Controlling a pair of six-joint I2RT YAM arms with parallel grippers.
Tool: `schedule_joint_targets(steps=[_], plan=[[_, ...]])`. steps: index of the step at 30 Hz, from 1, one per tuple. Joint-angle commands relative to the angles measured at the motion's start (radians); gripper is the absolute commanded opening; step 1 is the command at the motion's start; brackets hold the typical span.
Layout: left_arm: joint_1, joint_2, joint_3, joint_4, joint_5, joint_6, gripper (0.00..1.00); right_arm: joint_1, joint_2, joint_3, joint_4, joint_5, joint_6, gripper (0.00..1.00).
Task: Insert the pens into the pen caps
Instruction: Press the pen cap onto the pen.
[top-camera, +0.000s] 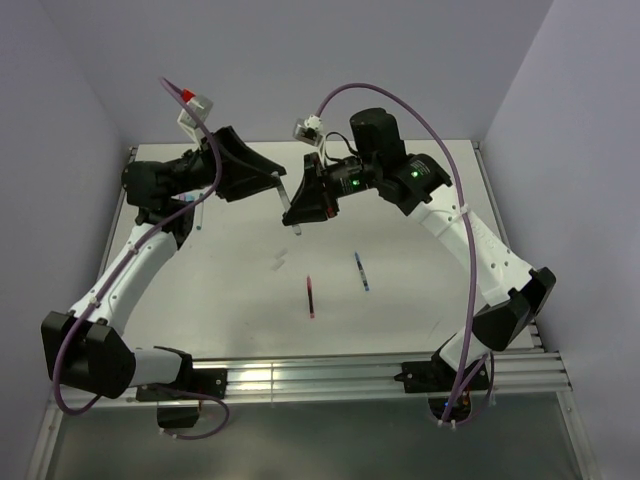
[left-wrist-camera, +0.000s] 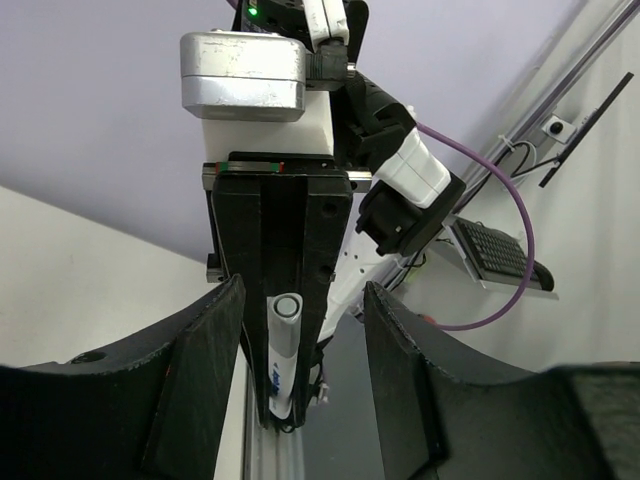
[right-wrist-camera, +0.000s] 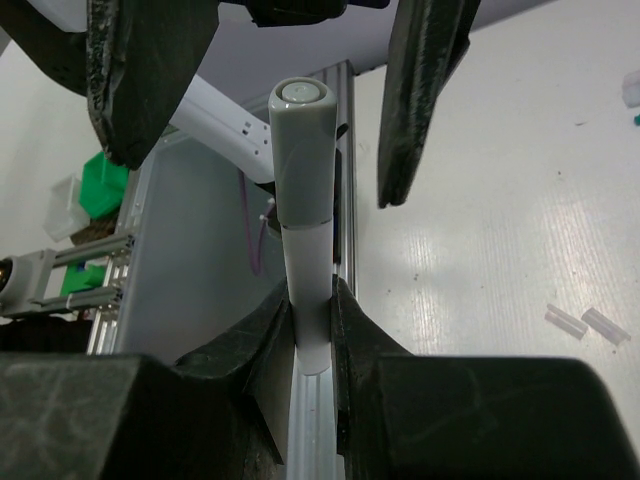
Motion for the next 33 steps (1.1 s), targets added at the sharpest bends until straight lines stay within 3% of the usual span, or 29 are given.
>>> schedule_joint_targets(steps=[1,14,17,21,29,33], plan=[[-0.016,-0.004,-0.003,0.05,-0.013,-0.011,0.56,0.007,0.002,0.03,0.021,-0.01,0.006,0.0],[-0.028,0.005,0.007,0.095,-0.016,-0.046,0.45,0.01,-0.001,0.015,0.019,-0.013,0.005,0.0],[-0.033,0.007,0.004,0.092,-0.016,-0.046,0.34,0.012,-0.001,0.016,0.021,-0.013,0.005,0.0],[-0.034,0.007,0.001,0.089,-0.018,-0.048,0.0,0.019,0.002,0.016,0.018,-0.01,0.0,0.0],[-0.046,-0.01,-0.075,0.106,-0.029,-0.08,0.0,0.021,-0.009,0.051,0.016,0.06,-0.021,0.0],[-0.069,-0.018,-0.111,0.132,-0.015,-0.069,0.0,0.012,0.02,0.093,0.021,0.004,0.005,0.0]])
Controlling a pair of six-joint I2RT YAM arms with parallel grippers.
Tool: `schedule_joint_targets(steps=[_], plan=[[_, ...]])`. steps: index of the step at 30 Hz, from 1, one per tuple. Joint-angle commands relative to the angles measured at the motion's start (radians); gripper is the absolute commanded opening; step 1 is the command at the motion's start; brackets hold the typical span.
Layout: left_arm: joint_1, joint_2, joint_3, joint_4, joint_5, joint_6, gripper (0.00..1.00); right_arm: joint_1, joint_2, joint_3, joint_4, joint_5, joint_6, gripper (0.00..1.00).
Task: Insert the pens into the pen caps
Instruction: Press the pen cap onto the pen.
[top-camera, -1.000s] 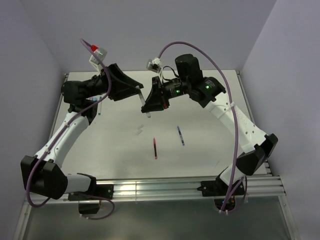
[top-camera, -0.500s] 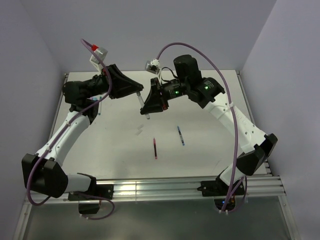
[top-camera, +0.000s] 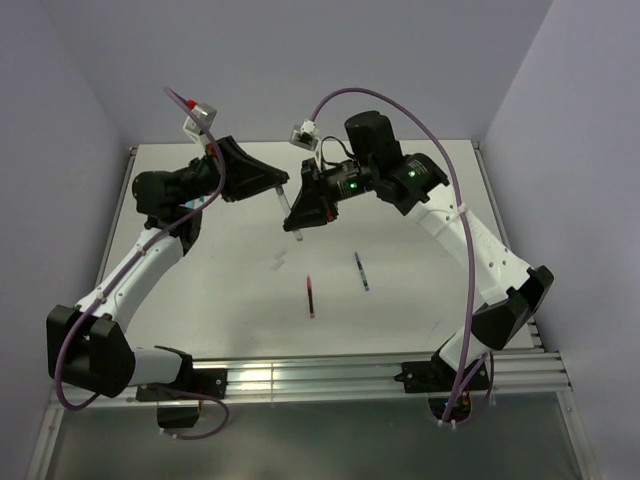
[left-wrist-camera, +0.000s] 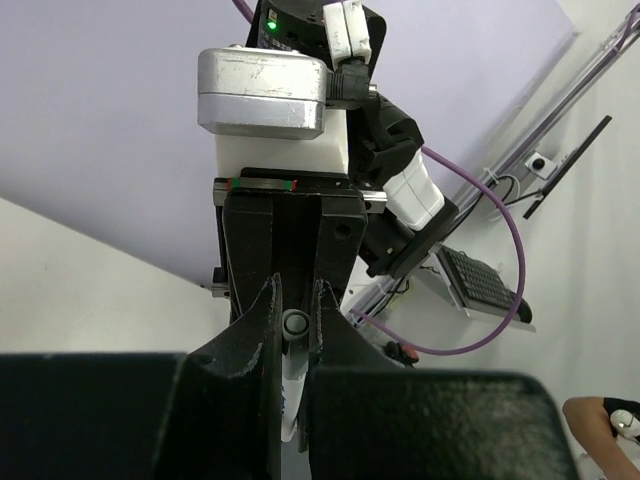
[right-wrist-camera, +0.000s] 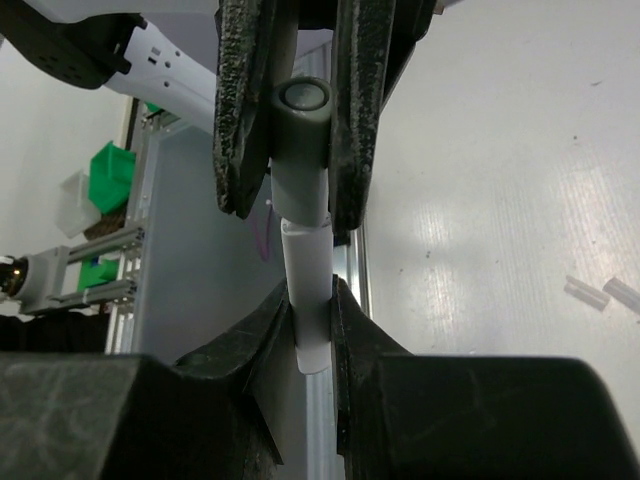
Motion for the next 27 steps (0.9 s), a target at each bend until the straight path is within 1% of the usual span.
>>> schedule_joint_targets(steps=[1,2,4,5,6,7,8,9,10,11,12,13,14,15,20,27], plan=[[-0.038,-0.036,-0.031,0.018,0.056,0.019,0.0,-0.006,0.019,0.097,0.078,-0.021,0.024,0.0],[-0.043,-0.039,-0.028,-0.067,0.051,0.063,0.0,-0.004,0.023,0.117,0.078,0.018,0.032,0.0],[-0.043,-0.042,-0.013,-0.146,0.048,0.109,0.0,-0.003,0.028,0.13,0.076,0.068,0.054,0.0],[-0.043,-0.042,-0.005,-0.192,0.041,0.164,0.0,-0.003,0.029,0.139,0.075,0.101,0.06,0.0],[-0.043,-0.042,0.007,-0.282,0.029,0.192,0.0,-0.001,0.031,0.145,0.072,0.155,0.063,0.0],[-0.043,-0.043,0.015,-0.328,0.018,0.221,0.0,-0.001,0.034,0.154,0.067,0.192,0.077,0.0],[-0.043,-0.042,0.027,-0.389,0.004,0.3,0.0,-0.001,0.039,0.162,0.061,0.218,0.084,0.0],[-0.041,-0.033,0.071,-0.56,-0.025,0.353,0.0,-0.001,0.051,0.169,0.043,0.262,0.086,0.0],[-0.044,-0.031,0.096,-0.642,-0.045,0.413,0.0,0.0,0.057,0.18,0.035,0.287,0.091,0.0],[-0.046,-0.025,0.153,-0.742,-0.077,0.524,0.0,0.0,0.065,0.183,0.029,0.307,0.091,0.0],[-0.047,-0.017,0.177,-0.875,-0.103,0.569,0.0,0.0,0.069,0.183,0.018,0.33,0.091,0.0],[-0.055,-0.014,0.199,-0.933,-0.157,0.606,0.0,0.002,0.074,0.185,0.012,0.371,0.086,0.0],[-0.061,-0.014,0.211,-0.957,-0.169,0.648,0.0,0.005,0.083,0.191,0.006,0.394,0.084,0.0],[-0.067,-0.014,0.224,-0.968,-0.173,0.654,0.0,0.006,0.089,0.197,-0.005,0.411,0.081,0.0],[-0.086,-0.017,0.192,-1.011,-0.228,0.642,0.0,0.011,0.102,0.234,-0.013,0.534,0.072,0.0],[-0.129,-0.02,0.149,-1.03,-0.263,0.64,0.0,0.052,0.132,0.323,-0.079,0.703,0.003,0.0]])
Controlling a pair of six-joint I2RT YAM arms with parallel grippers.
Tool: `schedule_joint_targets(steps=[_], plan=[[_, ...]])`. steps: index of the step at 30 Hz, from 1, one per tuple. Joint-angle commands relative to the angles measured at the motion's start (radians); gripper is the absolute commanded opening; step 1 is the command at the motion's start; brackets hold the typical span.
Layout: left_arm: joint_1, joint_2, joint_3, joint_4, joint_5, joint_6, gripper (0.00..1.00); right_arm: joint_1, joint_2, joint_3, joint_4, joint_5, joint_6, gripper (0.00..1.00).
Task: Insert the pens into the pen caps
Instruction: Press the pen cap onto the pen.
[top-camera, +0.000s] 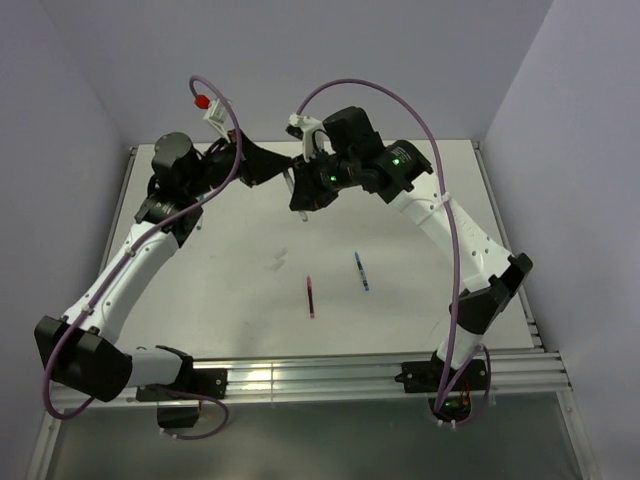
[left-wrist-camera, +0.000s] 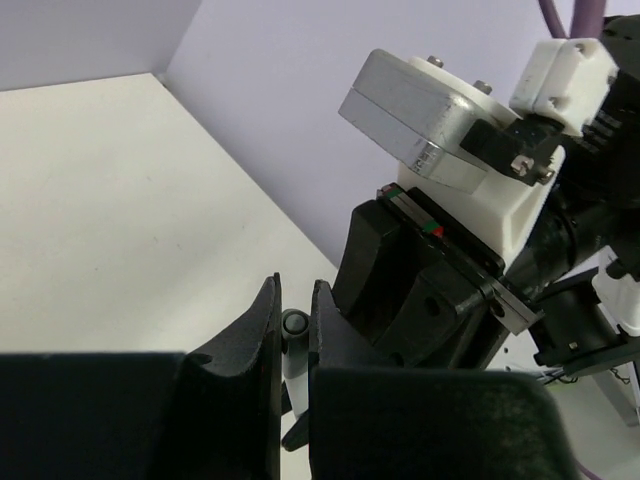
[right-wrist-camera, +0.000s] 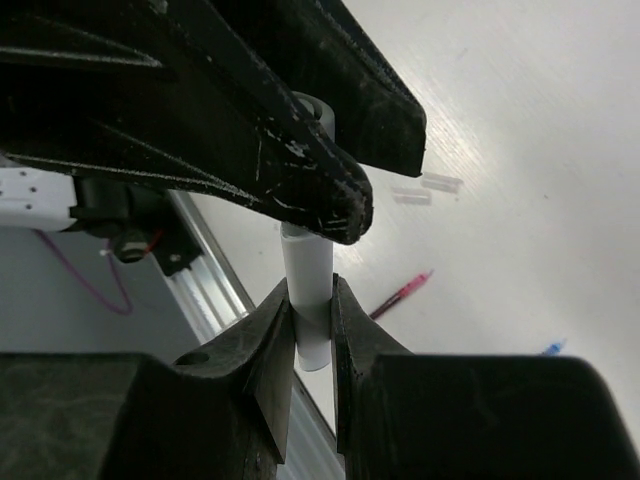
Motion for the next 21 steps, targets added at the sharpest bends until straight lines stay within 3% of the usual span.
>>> schedule_joint_targets(steps=[1,7,21], plan=[[-0.074,0.0,-0.046,-0.128,0.088,0.012,0.0,0.015,0.001,0.11,0.164,0.158,-0.032,0.0],[-0.079,-0.003,-0.104,-0.039,0.086,-0.104,0.0,0.023,0.01,0.118,0.17,0.22,-0.006,0.0],[-0.083,-0.029,-0.227,0.203,0.192,-0.213,0.0,-0.002,-0.002,0.193,0.241,-0.092,0.031,0.0]])
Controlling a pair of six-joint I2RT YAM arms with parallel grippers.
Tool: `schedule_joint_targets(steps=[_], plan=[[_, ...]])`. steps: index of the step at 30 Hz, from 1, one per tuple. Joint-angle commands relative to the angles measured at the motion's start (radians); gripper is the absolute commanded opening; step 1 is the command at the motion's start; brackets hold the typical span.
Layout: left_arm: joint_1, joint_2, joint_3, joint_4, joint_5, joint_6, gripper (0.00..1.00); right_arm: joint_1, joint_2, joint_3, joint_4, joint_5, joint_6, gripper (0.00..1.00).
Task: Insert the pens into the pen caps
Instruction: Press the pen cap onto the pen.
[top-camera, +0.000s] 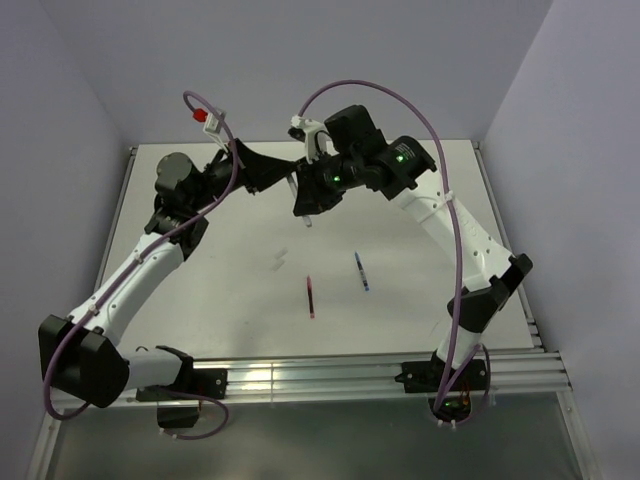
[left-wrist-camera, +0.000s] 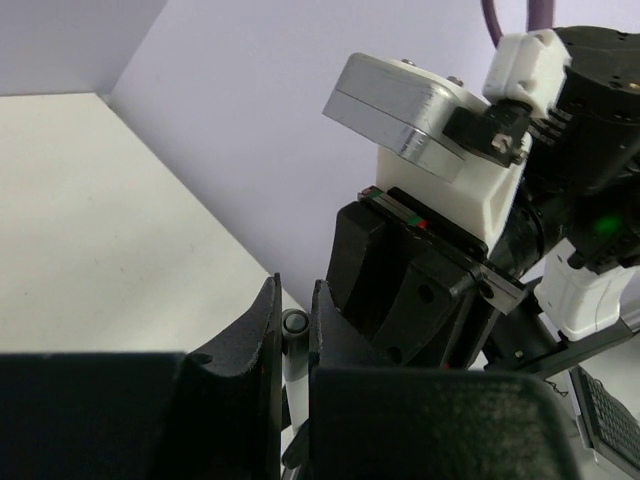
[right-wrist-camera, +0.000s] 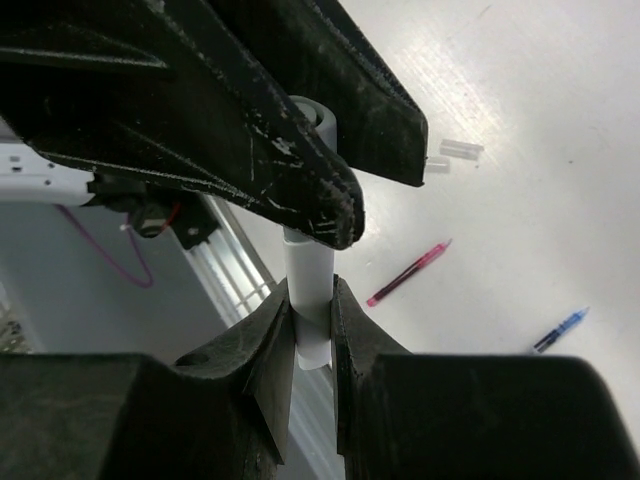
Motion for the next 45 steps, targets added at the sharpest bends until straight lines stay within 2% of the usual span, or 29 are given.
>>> schedule_joint_targets(steps=[1,5,10,15,23,33,45], plan=[[-0.06,-0.003,-0.062,-0.087,0.218,0.0,0.0,-0.013,-0.015,0.131,0.36,-0.105,0.031,0.0],[-0.072,-0.006,-0.037,-0.156,0.195,0.037,0.0,-0.017,-0.011,0.134,0.368,-0.105,0.041,0.0],[-0.087,0.0,-0.028,-0.205,0.156,0.047,0.0,-0.016,-0.002,0.151,0.37,0.073,0.015,0.0],[-0.089,0.013,-0.062,-0.145,0.149,-0.029,0.0,-0.01,-0.009,0.125,0.406,0.191,0.018,0.0],[-0.106,0.015,-0.092,-0.073,0.187,-0.051,0.0,-0.025,-0.011,0.139,0.466,-0.083,0.067,0.0],[-0.104,0.015,-0.024,-0.205,0.202,0.096,0.0,-0.036,-0.034,0.104,0.468,-0.145,0.024,0.0],[-0.063,0.041,0.081,-0.237,0.215,0.127,0.0,-0.036,-0.087,-0.008,0.46,-0.148,-0.016,0.0]])
